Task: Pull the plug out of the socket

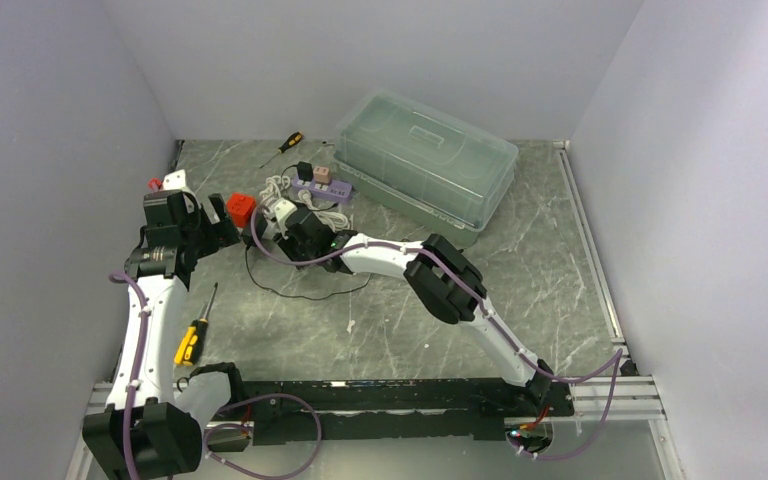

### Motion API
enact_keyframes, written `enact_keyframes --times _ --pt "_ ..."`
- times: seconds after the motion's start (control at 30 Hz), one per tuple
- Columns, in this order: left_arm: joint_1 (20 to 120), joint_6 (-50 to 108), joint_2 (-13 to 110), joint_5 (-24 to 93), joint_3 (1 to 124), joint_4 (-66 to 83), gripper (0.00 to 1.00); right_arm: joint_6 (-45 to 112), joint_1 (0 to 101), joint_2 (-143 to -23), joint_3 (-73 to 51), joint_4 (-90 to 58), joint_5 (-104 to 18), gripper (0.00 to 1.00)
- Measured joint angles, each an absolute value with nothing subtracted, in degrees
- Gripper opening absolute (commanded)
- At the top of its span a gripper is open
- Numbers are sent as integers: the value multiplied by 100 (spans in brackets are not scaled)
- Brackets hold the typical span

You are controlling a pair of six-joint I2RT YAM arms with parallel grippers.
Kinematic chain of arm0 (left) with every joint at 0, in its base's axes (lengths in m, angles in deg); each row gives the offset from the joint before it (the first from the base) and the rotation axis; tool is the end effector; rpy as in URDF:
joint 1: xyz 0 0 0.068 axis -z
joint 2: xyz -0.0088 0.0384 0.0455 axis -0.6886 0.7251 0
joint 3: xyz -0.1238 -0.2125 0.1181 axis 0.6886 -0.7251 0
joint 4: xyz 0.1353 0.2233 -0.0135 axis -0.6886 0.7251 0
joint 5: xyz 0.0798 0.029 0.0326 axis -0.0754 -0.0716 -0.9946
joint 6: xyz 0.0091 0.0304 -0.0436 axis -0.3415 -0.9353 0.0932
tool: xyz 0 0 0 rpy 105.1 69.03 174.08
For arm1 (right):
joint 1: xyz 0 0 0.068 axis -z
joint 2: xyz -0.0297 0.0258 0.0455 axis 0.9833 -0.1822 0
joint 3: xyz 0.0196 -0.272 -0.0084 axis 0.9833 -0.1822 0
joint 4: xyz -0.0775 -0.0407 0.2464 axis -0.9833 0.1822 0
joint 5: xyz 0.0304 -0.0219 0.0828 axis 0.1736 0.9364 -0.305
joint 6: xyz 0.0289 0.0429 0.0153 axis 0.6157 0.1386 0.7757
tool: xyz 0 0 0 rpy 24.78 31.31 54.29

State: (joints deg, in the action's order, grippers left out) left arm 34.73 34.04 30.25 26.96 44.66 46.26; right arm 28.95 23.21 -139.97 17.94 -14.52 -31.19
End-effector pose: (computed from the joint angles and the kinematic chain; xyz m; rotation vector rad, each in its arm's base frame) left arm 0.2071 0.0315 0.3169 -0.4803 2.1799 -0.0854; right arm 0.3038 0.4508 0.1416 -0.9710 2.0056 0.4927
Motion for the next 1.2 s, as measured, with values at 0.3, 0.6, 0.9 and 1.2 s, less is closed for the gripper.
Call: enact_keyframes --times 0.3,0.6,0.9,1.2 --pt "3477 3404 3025 2709 4466 4626 99 2984 2467 -13938 1836 -1256 -3327 41" --pt "3477 3404 3025 2764 4466 4626 99 3061 2618 -13938 1956 -1256 -3423 41" --pt "3477 3404 3025 2803 4466 4626 99 3059 2651 -13940 2076 -1155 -3410 41" --pt "3488 3406 3028 2849 4466 4624 99 3059 2649 -14238 2647 -1048 -3405 37"
